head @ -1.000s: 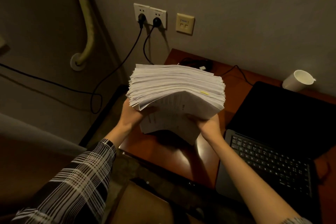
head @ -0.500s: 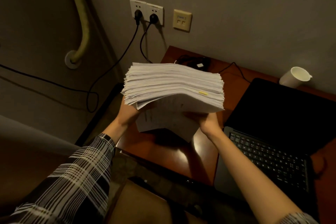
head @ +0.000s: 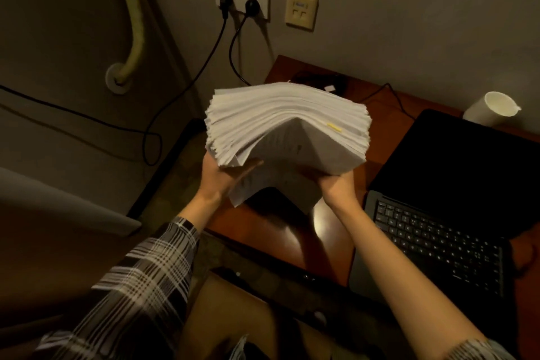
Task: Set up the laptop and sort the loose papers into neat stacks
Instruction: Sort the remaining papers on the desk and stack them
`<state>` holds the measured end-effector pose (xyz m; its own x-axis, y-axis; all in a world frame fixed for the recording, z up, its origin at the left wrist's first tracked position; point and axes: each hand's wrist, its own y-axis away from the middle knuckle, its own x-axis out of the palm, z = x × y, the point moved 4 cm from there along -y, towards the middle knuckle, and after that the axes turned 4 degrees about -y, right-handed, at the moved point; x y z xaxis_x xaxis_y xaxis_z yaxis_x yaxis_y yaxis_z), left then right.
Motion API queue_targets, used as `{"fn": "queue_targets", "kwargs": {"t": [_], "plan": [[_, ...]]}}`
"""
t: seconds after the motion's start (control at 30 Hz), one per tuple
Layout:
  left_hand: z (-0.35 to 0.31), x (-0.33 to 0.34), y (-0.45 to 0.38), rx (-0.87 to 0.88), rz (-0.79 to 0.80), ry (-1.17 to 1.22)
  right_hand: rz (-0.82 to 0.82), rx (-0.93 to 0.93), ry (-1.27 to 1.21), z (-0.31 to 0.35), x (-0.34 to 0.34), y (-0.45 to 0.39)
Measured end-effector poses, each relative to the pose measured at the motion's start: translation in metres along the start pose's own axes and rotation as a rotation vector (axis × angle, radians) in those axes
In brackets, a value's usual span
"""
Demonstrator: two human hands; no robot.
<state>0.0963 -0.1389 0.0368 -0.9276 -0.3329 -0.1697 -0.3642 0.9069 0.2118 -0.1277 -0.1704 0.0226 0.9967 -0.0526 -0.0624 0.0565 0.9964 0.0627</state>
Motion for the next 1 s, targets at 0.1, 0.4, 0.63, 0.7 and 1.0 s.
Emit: {"fn": "queue_targets", "kwargs": {"t": [0.1,0.4,0.63,0.7,1.0], "plan": [[-0.01,-0.006,-0.012,0.046,0.038,-0.063,-0.037,-0.025,-0.009,0.01,0.001,0.001],[-0.051,-0.015,-0.032,0.11,0.152,-0.182,0.043,0.129,0.01,0.028,0.006,0.012],[-0.014,-0.02,-0.046,-0.29,0.383,-0.371,0.17,0.538,-0.087,-0.007,0.022,0.028],[0.004,-0.018,-0.049,-0.322,0.384,-0.349,0.157,0.588,-0.078,-0.024,0.027,0.032],[0.079,-0.059,-0.041,-0.326,0.232,-0.585,0.144,0.876,-0.037,-0.079,0.035,0.032]]}}
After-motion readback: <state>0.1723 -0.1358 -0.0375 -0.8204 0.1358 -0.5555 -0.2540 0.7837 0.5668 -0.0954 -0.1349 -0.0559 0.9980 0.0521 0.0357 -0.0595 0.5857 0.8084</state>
